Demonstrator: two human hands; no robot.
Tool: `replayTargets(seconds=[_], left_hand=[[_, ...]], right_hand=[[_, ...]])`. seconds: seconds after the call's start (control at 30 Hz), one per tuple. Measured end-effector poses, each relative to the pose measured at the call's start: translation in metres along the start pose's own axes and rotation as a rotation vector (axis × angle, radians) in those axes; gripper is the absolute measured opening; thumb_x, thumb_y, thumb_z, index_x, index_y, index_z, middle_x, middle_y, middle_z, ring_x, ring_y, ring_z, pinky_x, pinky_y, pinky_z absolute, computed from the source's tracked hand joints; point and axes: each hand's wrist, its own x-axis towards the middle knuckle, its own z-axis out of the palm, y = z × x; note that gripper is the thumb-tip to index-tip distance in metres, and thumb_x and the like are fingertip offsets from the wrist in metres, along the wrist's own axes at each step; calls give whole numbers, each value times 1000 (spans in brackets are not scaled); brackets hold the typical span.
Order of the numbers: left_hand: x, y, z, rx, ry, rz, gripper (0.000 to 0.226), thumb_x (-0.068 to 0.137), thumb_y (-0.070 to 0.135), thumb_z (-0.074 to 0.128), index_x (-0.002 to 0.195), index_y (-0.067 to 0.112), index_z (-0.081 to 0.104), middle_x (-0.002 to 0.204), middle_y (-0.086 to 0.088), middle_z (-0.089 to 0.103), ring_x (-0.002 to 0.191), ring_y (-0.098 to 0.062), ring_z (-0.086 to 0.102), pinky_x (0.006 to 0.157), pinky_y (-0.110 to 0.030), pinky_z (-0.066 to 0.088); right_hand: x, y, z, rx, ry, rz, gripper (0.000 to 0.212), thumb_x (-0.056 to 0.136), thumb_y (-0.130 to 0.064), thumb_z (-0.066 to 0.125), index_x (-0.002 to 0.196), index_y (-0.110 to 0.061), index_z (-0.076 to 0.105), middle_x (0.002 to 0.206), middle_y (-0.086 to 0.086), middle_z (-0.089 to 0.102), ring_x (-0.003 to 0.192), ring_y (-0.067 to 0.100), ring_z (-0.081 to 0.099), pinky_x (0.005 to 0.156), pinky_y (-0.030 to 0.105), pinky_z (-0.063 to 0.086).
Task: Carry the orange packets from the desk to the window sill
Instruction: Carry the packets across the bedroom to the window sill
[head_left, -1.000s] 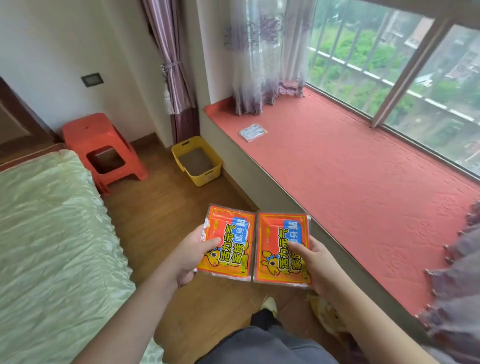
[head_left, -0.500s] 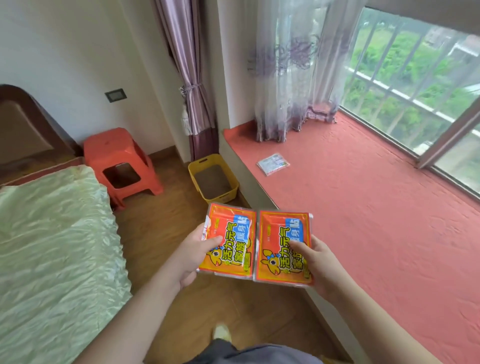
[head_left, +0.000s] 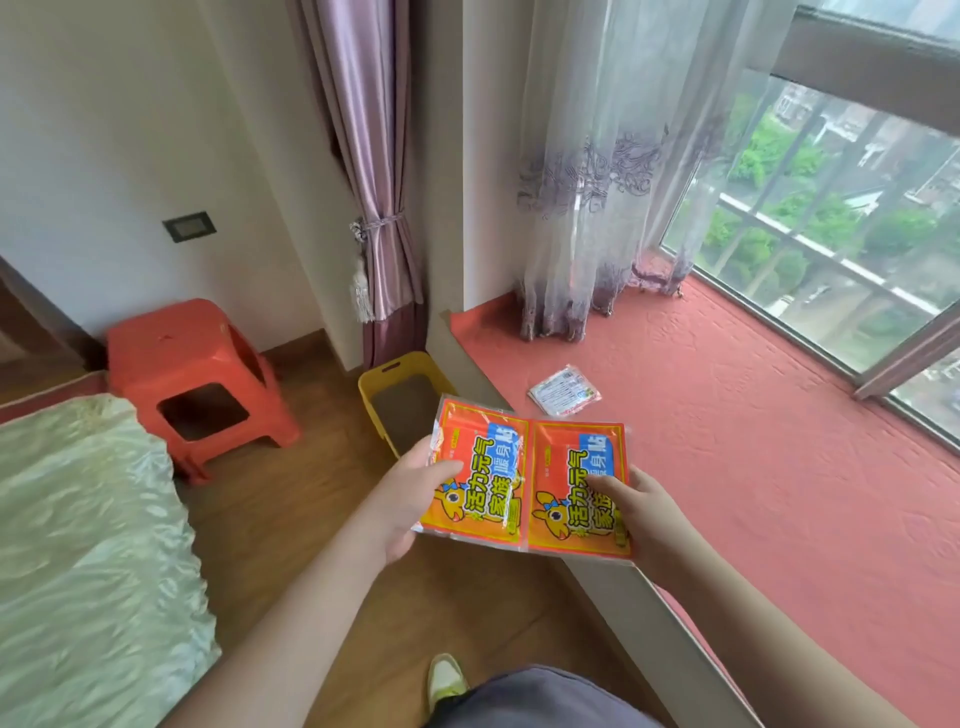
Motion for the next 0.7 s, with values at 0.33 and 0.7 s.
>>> replayTargets(seconds=[0.33, 0.7], left_hand=[[73, 50, -25, 24, -49, -35, 20, 98, 20, 51, 107, 30, 65, 99, -5, 79, 92, -25, 75, 70, -37, 60], [189, 90, -6, 122, -35, -84, 20, 98, 21, 50, 111, 27, 64, 98, -4, 79, 90, -26, 76, 76, -42, 60]], right_hand=[[57, -30, 27, 46, 70, -7, 14, 95, -12, 60, 108, -15, 64, 90, 12, 81, 78, 31, 78, 59, 39, 62], [163, -63, 24, 145, 78, 24, 17, 94, -9, 60, 110, -12, 63, 91, 14, 80, 76, 31, 78, 60, 39, 62]])
